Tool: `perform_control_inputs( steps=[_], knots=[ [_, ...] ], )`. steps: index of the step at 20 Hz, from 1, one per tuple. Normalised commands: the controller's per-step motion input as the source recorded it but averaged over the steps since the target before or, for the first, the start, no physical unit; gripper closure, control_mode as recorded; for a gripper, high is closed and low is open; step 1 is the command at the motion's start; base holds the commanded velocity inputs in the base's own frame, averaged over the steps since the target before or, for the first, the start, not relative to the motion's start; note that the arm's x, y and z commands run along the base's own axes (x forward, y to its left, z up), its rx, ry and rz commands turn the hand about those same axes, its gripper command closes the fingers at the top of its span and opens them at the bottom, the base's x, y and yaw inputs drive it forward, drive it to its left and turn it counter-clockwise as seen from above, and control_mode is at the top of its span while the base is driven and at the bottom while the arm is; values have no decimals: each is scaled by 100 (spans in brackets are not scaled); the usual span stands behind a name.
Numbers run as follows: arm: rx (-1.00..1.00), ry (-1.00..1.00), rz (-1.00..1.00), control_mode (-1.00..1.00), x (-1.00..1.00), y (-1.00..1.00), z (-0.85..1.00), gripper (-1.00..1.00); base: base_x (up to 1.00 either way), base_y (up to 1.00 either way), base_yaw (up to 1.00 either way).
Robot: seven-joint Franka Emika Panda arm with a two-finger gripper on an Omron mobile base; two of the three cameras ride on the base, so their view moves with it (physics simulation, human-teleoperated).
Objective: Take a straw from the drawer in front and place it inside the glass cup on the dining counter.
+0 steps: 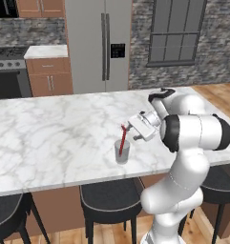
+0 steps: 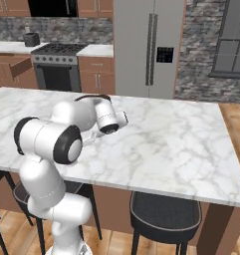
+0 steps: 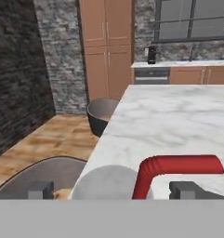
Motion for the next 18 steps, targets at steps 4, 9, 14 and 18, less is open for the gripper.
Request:
perform_control_inputs(
  steps=[4,9,14,18],
  knots=[
    [-22,1,-20,-100,-3,0,-12,-100,0,0,0],
    [-28,7,-23,-100,-3,0,-6,-100,0,0,0],
    [-27,4,-24,-100,-13,-5,6,-100,0,0,0],
    [-22,1,-17,-100,-18,-16,44,-100,0,0,0]
  ],
)
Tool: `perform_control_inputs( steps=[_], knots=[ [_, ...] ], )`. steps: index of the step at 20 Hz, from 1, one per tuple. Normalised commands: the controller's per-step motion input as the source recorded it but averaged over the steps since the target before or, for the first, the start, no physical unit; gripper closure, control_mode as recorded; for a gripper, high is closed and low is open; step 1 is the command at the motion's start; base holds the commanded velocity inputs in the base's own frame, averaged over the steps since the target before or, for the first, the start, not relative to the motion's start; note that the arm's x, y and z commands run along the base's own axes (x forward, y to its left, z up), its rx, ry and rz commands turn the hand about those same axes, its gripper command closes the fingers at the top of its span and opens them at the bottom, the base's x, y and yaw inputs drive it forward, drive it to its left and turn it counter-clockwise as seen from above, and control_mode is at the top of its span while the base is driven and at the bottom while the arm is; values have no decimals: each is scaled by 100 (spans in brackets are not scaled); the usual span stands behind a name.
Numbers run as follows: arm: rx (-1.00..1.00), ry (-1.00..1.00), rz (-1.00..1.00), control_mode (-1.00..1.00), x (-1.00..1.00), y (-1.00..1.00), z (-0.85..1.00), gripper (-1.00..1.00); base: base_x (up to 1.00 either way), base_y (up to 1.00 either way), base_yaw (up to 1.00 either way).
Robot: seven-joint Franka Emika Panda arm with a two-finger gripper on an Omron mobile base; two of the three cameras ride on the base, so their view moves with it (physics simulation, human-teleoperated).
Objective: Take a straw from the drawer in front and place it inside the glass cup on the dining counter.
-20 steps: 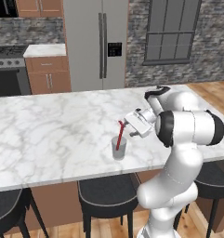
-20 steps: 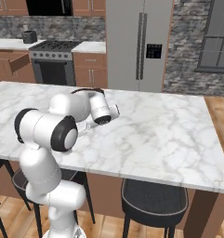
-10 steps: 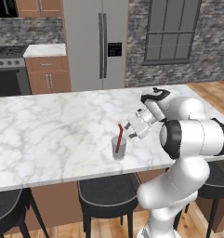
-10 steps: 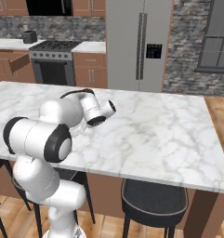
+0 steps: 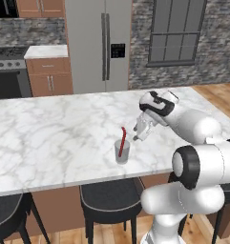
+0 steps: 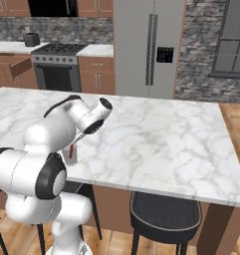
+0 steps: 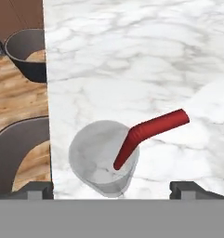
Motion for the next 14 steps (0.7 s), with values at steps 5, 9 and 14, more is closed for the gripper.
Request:
perform_control_inputs(
  steps=[5,9,14],
  knots=[
    [-21,7,-11,-100,-47,-30,36,-100,0,0,0],
    [-22,9,-9,-100,-73,-16,19,-100,0,0,0],
    [-20,4,-11,-100,-84,-1,7,-100,0,0,0]
  ],
)
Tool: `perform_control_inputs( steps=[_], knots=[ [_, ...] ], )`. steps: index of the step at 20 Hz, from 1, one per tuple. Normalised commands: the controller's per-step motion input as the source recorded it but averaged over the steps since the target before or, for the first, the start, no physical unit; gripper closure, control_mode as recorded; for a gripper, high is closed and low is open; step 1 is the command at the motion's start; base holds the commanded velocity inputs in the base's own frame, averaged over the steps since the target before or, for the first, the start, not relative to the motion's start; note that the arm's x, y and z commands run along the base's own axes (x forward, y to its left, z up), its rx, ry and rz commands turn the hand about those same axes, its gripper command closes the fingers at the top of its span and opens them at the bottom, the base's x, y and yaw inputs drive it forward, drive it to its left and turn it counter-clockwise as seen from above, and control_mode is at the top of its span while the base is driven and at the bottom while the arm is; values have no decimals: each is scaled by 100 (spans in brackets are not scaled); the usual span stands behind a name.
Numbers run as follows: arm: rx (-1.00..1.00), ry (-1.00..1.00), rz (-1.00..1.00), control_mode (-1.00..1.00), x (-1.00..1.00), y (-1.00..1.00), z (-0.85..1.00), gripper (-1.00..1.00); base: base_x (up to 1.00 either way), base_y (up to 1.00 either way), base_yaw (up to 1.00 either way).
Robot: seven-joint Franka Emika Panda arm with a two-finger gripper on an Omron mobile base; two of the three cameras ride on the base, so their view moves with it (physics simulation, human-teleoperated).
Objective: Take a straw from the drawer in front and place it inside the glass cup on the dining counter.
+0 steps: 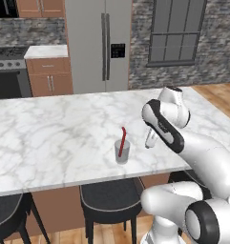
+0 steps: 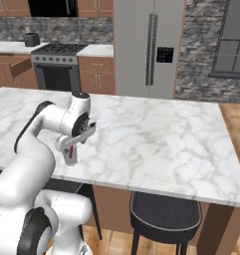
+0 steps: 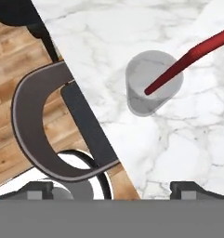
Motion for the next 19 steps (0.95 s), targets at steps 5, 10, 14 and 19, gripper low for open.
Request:
perform_control_inputs(
  steps=[5,10,14,19],
  knots=[
    [-19,5,-12,-100,-75,0,11,-100,0,0,0],
    [-18,5,-8,-100,-62,0,17,-100,0,0,0],
    [-14,5,-7,-100,-53,0,16,-100,0,0,0],
    [-3,4,-8,-100,-40,0,14,-100,0,0,0]
  ],
)
